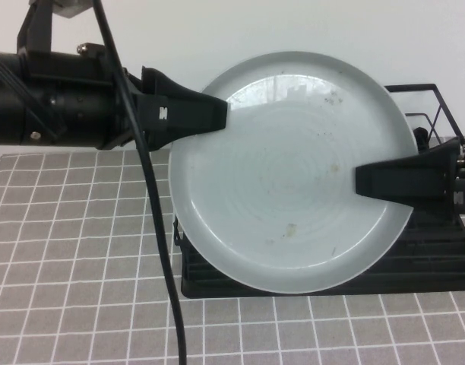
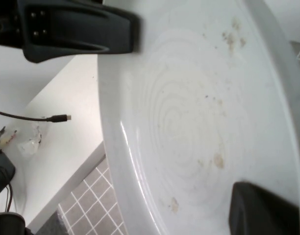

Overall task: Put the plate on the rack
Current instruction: Hand over the plate, then place the plate on the rack

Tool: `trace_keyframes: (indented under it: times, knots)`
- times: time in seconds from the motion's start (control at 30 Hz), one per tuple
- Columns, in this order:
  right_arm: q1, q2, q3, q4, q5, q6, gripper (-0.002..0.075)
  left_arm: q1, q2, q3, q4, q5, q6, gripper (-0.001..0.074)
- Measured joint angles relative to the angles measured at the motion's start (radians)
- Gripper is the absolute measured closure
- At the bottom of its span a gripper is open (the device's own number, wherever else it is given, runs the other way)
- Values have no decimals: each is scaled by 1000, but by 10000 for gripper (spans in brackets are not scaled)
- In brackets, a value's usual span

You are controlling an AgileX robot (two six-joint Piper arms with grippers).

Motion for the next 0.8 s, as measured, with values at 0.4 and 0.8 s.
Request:
trace_keyframes:
  times: [0.4, 0.8]
  knots:
    - [-2, -11, 0, -216, -94, 8, 727, 0, 0, 0, 88, 43, 0, 559]
    - [-2, -69, -39, -362, -504, -262, 727, 0, 0, 2, 318, 237, -12, 734]
